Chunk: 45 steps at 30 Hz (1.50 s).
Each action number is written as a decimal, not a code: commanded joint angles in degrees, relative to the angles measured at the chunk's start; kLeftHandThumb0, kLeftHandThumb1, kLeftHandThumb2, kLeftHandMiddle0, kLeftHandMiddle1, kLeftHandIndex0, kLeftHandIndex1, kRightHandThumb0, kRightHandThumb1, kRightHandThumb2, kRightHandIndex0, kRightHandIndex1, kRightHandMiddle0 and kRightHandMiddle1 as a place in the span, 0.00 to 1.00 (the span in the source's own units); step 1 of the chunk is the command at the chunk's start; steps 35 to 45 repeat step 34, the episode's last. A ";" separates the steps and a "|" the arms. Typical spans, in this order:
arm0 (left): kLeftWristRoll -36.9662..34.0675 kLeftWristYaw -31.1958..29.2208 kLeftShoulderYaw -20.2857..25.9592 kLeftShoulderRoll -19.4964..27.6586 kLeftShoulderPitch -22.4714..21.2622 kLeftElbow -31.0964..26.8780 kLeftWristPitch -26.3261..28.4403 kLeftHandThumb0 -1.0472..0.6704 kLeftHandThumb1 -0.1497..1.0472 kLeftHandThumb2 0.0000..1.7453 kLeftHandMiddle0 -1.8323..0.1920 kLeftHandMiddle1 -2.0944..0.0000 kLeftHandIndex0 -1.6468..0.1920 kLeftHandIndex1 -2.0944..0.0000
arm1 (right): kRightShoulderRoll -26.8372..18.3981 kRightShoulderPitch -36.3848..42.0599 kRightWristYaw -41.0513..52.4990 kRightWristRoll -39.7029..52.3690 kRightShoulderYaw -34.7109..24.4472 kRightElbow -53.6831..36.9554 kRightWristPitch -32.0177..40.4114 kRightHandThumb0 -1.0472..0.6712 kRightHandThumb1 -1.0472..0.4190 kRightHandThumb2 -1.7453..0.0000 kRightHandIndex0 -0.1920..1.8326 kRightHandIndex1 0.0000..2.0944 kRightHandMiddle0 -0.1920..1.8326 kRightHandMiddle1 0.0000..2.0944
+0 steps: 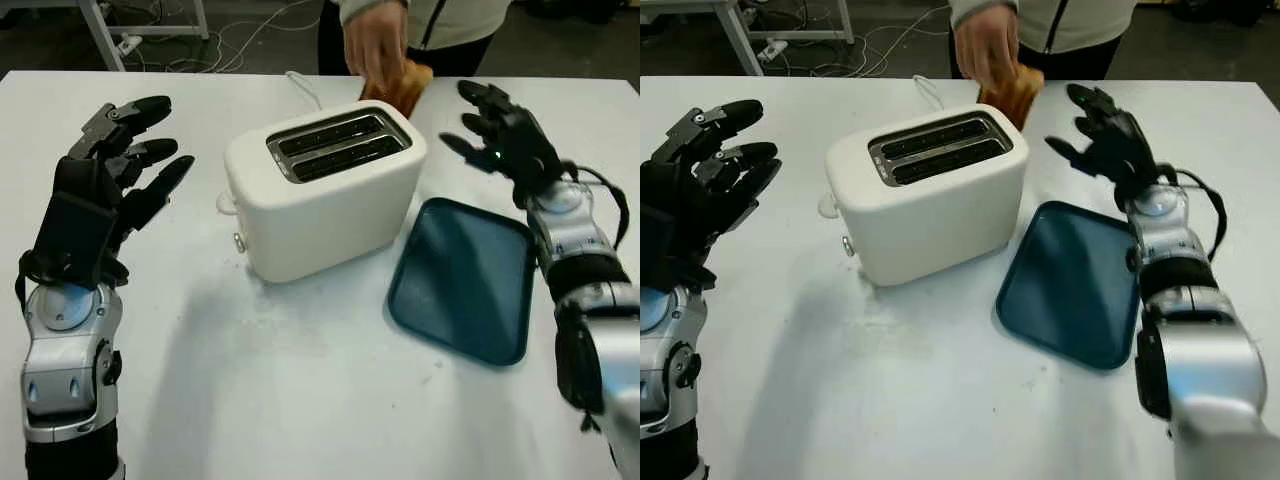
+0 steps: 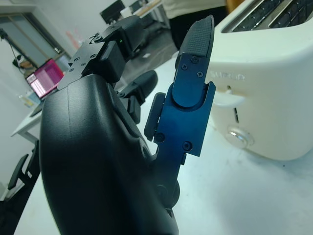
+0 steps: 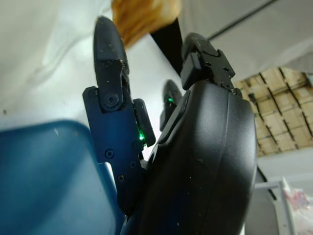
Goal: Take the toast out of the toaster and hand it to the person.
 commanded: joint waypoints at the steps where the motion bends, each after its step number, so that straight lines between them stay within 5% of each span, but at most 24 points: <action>1: -0.72 0.45 0.56 -0.82 0.75 0.69 -1.80 0.27 0.87 0.00 0.78 0.56 0.70 0.73 | 1.81 9.35 -0.12 3.13 -1.49 -14.45 3.01 0.22 0.09 0.95 0.12 0.01 0.14 0.02; 7: -0.07 1.62 -0.10 -4.59 4.83 2.47 -7.01 0.26 0.88 0.00 0.78 0.56 0.70 0.73 | 5.71 29.52 -0.68 5.02 -0.92 -46.52 8.69 0.22 0.09 0.83 0.22 0.06 0.22 0.04; 18: 3.13 4.00 -6.60 -11.49 13.64 7.80 -25.44 0.22 0.89 0.11 0.88 0.52 0.80 0.70 | 13.94 48.92 -2.16 7.56 3.75 -70.11 18.89 0.24 0.09 0.72 0.25 0.05 0.26 0.02; 23: 3.44 3.54 -10.20 -13.28 17.37 11.08 -30.18 0.20 0.89 0.14 0.90 0.50 0.83 0.67 | 16.30 49.85 -3.89 6.00 5.52 -69.87 22.43 0.21 0.09 0.70 0.24 0.03 0.24 0.01; 27: 0.01 1.47 -12.12 -13.98 20.66 9.85 -28.01 0.19 0.89 0.12 0.90 0.55 0.85 0.68 | 17.78 47.59 -4.80 5.05 6.08 -62.73 19.39 0.20 0.09 0.70 0.24 0.03 0.25 0.01; 32: 0.14 -0.16 -12.19 -12.84 20.37 11.43 -29.60 0.21 0.89 0.14 0.91 0.57 0.85 0.69 | 18.46 44.65 -6.74 2.54 6.14 -55.17 15.39 0.19 0.09 0.70 0.25 0.03 0.26 0.01; 45: 0.46 -0.59 -11.89 -12.01 20.44 10.81 -28.97 0.21 0.89 0.15 0.91 0.58 0.86 0.69 | 18.36 44.25 -6.79 2.46 5.94 -54.70 15.19 0.20 0.09 0.70 0.25 0.03 0.26 0.01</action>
